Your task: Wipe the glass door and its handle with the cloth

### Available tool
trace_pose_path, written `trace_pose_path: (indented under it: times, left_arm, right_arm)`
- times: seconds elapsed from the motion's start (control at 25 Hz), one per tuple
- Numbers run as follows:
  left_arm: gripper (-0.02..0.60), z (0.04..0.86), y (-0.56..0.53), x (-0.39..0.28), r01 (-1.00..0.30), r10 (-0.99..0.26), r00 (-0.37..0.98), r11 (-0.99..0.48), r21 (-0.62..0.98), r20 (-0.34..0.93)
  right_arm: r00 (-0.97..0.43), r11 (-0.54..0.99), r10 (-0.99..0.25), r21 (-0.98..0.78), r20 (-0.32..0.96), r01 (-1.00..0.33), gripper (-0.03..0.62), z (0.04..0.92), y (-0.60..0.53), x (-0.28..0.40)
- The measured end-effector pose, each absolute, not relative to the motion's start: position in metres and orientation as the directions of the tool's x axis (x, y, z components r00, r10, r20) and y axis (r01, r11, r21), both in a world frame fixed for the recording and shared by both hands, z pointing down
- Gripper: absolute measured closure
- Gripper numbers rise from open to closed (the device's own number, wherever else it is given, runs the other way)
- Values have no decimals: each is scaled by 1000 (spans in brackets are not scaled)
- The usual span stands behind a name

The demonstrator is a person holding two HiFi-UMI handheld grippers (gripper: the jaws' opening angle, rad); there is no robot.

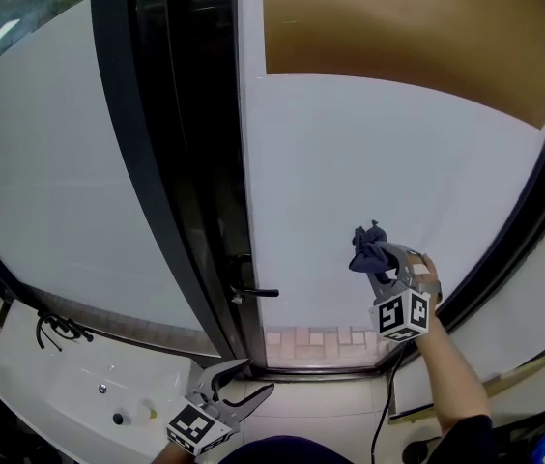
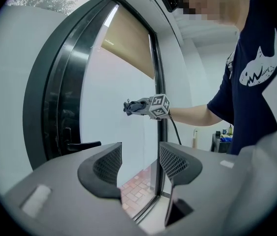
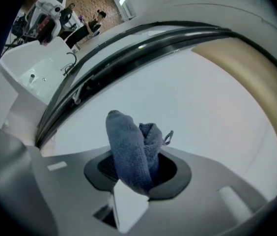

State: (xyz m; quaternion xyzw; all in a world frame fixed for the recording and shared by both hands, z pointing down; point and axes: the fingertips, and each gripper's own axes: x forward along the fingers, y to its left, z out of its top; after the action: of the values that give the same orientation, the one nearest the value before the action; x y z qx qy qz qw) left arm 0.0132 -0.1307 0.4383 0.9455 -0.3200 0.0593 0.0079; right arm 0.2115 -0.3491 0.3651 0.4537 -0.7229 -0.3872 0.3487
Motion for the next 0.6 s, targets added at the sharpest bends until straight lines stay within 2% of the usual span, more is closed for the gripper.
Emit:
trace_pose_path:
  times: [0.08,0.28,0.44,0.6]
  left_arm:
    - [345,437,-131,7,-619,-617,778,-785,-23,117]
    - [345,433,-125,-4,-652,-652,751,-757,-32,109]
    - [345,438,-119,-18,-689,-686,716,-724,-25,132]
    - [344,439,-111,-29,-711,-708,697,-703,-16,116]
  right_arm:
    - [-441,330,-885,866,146,-375,464,360,-340,165]
    - [-631,395,-758,888,169,-236,464,365,-323,34]
    - [-689,406,-694,903,207,-137,464,380,-329,-41]
    - [-702,416,-669,906,246,-78,464,397,-339,-85]
